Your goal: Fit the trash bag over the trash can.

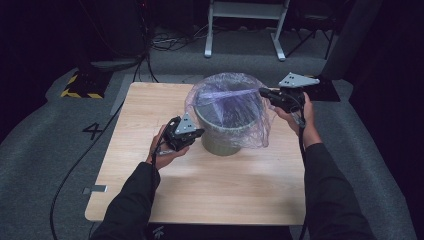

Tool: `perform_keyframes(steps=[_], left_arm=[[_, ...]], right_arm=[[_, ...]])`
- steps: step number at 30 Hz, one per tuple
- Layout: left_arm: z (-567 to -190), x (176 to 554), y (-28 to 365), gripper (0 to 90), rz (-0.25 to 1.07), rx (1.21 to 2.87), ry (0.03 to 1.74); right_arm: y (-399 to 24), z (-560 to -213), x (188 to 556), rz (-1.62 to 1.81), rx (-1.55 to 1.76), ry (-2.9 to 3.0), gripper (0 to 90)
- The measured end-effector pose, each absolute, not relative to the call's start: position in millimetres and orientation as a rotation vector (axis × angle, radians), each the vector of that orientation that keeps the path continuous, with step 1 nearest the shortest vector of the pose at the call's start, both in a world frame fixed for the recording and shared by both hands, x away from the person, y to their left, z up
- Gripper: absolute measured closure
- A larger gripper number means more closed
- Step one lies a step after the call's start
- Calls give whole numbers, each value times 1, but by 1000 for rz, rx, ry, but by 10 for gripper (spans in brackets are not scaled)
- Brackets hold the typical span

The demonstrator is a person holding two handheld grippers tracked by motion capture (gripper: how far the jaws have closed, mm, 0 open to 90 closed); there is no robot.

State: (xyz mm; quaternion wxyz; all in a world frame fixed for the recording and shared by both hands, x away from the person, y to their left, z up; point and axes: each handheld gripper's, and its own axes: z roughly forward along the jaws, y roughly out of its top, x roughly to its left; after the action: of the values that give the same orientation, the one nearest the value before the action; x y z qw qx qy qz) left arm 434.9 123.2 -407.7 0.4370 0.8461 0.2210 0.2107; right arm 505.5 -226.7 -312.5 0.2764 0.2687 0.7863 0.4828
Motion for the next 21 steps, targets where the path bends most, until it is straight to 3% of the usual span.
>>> perform_keyframes(steps=[17, 20, 21], left_arm=[[-412, 443, 140, 896, 498, 2058, 556], [-404, 439, 151, 698, 511, 2011, 563], [-401, 437, 156, 680, 515, 1996, 562]], right_arm=[[-238, -334, 547, 1266, 939, 2001, 897], [-234, -339, 549, 1243, 933, 2012, 900], [-233, -340, 549, 1244, 929, 2012, 900]])
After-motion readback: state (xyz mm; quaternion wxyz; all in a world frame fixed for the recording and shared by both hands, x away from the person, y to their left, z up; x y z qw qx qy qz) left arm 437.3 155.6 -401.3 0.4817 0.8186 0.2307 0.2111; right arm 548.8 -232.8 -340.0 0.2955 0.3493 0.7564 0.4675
